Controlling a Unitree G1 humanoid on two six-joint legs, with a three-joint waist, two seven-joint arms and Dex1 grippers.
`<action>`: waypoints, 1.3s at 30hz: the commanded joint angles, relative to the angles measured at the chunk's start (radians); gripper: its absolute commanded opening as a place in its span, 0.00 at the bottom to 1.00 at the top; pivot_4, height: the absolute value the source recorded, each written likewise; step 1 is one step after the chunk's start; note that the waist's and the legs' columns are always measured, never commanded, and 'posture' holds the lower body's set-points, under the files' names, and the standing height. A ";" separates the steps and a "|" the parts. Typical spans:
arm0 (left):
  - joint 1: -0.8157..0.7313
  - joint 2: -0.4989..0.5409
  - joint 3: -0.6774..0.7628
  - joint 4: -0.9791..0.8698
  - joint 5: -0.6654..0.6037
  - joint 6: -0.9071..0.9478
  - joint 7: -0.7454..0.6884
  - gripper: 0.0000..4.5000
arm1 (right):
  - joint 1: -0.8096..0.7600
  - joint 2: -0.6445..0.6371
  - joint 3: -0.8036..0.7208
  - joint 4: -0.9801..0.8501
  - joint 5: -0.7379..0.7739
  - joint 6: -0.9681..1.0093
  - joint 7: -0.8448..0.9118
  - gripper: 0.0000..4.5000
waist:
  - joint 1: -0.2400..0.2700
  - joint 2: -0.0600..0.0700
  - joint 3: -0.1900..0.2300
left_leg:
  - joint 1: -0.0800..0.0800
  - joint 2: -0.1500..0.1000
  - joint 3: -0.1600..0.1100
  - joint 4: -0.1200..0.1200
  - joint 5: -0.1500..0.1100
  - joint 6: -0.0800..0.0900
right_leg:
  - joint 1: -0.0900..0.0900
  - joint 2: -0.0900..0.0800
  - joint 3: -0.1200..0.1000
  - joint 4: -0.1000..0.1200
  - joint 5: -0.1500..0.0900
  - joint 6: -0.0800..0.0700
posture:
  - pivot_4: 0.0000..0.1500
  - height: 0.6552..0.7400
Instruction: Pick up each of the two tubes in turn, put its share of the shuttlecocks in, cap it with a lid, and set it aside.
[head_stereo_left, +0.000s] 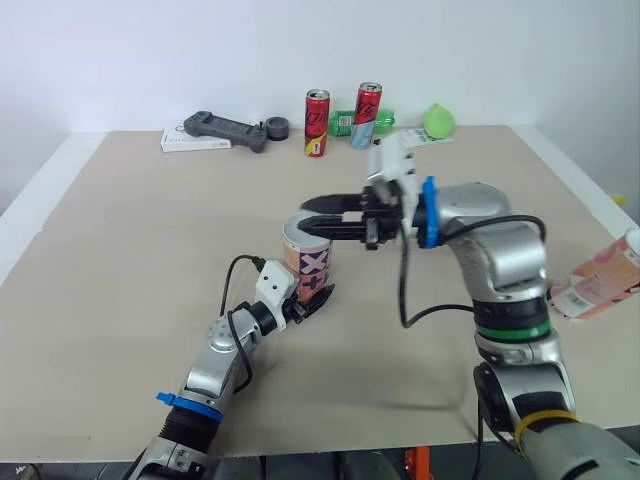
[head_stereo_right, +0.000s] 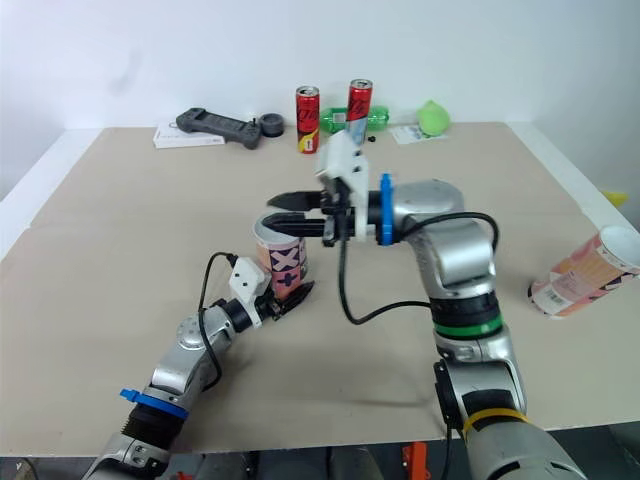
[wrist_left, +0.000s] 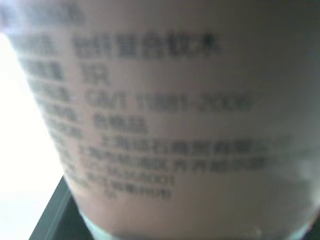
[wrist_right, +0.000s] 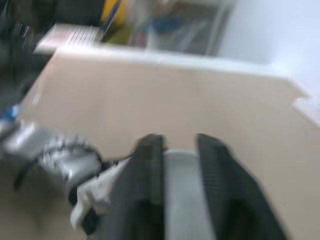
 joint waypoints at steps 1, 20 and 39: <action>-0.001 0.020 0.015 -0.010 -0.033 0.019 -0.042 0.74 | 0.135 -0.017 -0.101 -0.141 0.112 0.097 -0.098 0.66 | 0.001 0.001 0.001 | 0.000 0.000 0.000 0.000 -0.001 0.001 | 0.000 0.000 0.000 0.000 -0.001 0.000 | 1.00 1.00; 0.185 0.324 0.259 -0.306 -0.210 0.135 -0.158 0.99 | 0.484 0.107 0.166 0.045 -0.060 -0.390 -0.290 0.99 | -0.014 0.001 0.028 | 0.000 0.002 -0.003 0.003 0.000 0.000 | 0.000 0.003 -0.002 0.001 -0.005 0.008 | 1.00 1.00; 0.395 0.411 0.428 -0.539 -0.330 0.223 -0.125 0.99 | 0.163 0.279 0.276 0.569 -0.131 -0.692 -0.172 0.99 | -0.013 0.000 0.036 | 0.000 0.005 -0.003 0.005 0.000 -0.001 | 0.000 0.004 -0.003 0.002 -0.002 0.004 | 1.00 1.00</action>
